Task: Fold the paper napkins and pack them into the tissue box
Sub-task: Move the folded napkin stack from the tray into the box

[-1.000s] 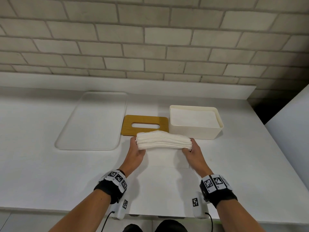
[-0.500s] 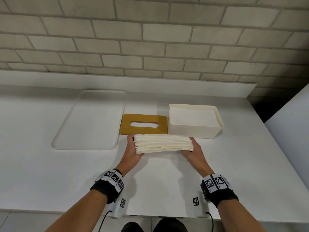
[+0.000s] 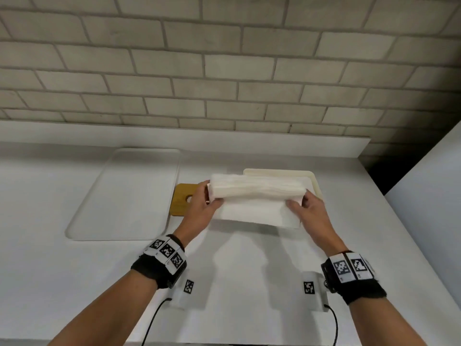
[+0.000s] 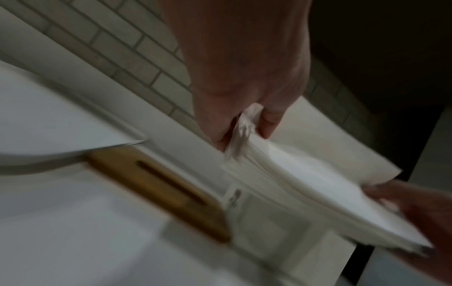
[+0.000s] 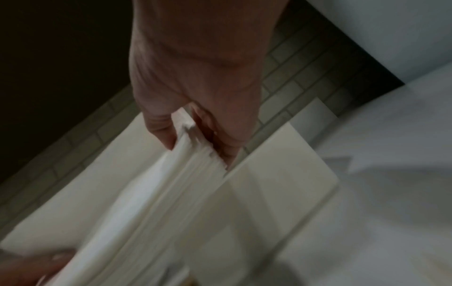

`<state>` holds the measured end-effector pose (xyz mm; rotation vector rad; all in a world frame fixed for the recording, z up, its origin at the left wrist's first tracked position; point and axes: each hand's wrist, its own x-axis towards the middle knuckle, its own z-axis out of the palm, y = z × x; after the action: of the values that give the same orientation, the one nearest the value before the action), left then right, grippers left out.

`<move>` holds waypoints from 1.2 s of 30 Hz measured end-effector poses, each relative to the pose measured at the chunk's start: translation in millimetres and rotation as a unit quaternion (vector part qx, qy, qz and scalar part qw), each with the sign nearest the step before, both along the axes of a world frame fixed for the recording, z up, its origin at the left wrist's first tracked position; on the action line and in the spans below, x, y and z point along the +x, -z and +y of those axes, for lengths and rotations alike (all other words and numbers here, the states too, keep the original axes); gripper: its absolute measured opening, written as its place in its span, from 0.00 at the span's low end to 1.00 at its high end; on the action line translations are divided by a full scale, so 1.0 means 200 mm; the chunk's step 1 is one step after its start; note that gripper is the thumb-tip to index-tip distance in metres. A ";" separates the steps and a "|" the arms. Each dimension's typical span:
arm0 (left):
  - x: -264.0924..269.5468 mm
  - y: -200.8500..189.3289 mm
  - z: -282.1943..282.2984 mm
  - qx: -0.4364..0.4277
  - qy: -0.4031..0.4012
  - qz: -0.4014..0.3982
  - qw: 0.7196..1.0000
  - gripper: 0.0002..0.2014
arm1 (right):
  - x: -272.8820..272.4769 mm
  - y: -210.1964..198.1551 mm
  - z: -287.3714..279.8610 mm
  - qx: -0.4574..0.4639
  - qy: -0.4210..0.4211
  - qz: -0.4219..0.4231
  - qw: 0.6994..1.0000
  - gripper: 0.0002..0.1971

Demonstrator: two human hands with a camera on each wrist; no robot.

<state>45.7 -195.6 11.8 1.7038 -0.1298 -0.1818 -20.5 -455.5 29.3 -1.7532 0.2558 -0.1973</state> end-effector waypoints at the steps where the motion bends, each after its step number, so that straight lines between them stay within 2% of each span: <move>1: 0.05 -0.06 -0.07 -0.003 -0.014 0.008 1.000 0.25 | 0.05 -0.05 -0.06 0.005 0.022 0.005 1.000 0.13; 5: 0.26 -0.21 -0.40 0.049 -0.048 0.072 0.995 0.27 | 0.28 -0.15 -0.30 -0.020 0.078 0.077 0.994 0.13; 7: 0.33 -0.21 -0.52 0.119 -0.048 0.094 0.987 0.26 | 0.38 -0.12 -0.39 -0.051 0.078 0.135 0.986 0.13; 9: 0.36 -0.21 -0.60 0.225 -0.038 0.108 0.968 0.28 | 0.45 -0.07 -0.42 -0.076 0.072 0.193 0.976 0.13; 12: 0.39 -0.21 -0.68 0.309 -0.035 0.104 0.945 0.30 | 0.50 -0.03 -0.42 -0.137 0.074 0.239 0.958 0.16; 15: 0.40 -0.22 -0.72 0.362 -0.016 0.079 0.929 0.28 | 0.52 -0.06 -0.38 -0.208 0.078 0.263 0.939 0.18; 21: 0.37 -0.19 -0.78 0.452 0.034 0.033 0.891 0.26 | 0.51 -0.06 -0.30 -0.318 0.066 0.283 0.903 0.20; 24: 0.35 -0.19 -0.78 0.479 0.053 0.003 0.876 0.24 | 0.48 -0.07 -0.26 -0.393 0.064 0.248 0.883 0.22; 25: 0.35 -0.20 -0.78 0.507 0.056 -0.024 0.860 0.25 | 0.47 -0.07 -0.25 -0.427 0.068 0.224 0.874 0.23; 27: 0.35 -0.22 -0.78 0.583 0.057 -0.099 0.805 0.27 | 0.45 -0.08 -0.24 -0.501 0.070 0.184 0.843 0.26; 29: 0.34 -0.24 -0.79 0.622 0.089 -0.134 0.766 0.28 | 0.44 -0.11 -0.23 -0.550 0.056 0.173 0.815 0.28; 33: 0.33 -0.21 -0.77 0.625 0.221 -0.079 0.745 0.30 | 0.45 -0.13 -0.20 -0.552 -0.024 0.212 0.806 0.25; 36: 0.31 -0.15 -0.75 0.622 0.247 -0.056 0.741 0.32 | 0.46 -0.08 -0.23 -0.548 -0.078 0.249 0.795 0.27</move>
<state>107.0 -346.1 41.1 3.0061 -0.6759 -0.6752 72.1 -500.8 45.0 -2.9757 0.4193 0.3342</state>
